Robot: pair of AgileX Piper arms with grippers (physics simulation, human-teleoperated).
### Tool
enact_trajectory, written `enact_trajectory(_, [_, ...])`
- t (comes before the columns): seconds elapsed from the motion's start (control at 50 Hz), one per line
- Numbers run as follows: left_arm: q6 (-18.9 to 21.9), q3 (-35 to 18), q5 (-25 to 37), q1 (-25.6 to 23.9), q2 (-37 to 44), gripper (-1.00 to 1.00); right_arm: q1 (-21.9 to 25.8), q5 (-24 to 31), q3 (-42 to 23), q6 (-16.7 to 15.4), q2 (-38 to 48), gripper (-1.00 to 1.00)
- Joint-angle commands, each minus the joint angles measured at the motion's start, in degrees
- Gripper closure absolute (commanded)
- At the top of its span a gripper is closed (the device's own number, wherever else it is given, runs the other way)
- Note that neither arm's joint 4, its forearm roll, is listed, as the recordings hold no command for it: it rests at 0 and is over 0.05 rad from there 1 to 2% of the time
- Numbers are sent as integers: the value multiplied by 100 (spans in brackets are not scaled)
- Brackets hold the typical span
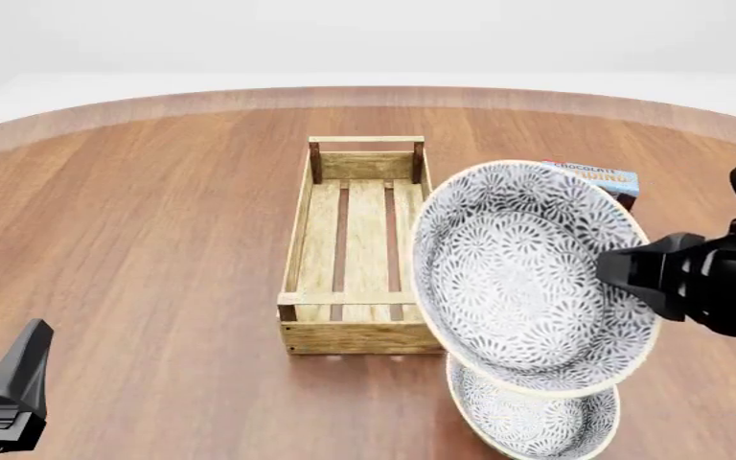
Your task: Stack the left bowl on the right bowl and place them in the tray.
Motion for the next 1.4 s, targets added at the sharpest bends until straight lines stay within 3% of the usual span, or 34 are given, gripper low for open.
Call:
enact_trajectory(0.02, [0,0,0,0,0,-100,-397,361,-51,-125,-142,100])
enact_trajectory(0.36, [0,0,0,0,0,-100,-326,320,713,159,-3,100])
enact_trajectory(0.62, [0,0,0,0,0,-100,-823,474,590,-16,136,100])
enact_trajectory(1.4, [0,0,0,0,0,-100,-1116,-384,1238,8,858,100])
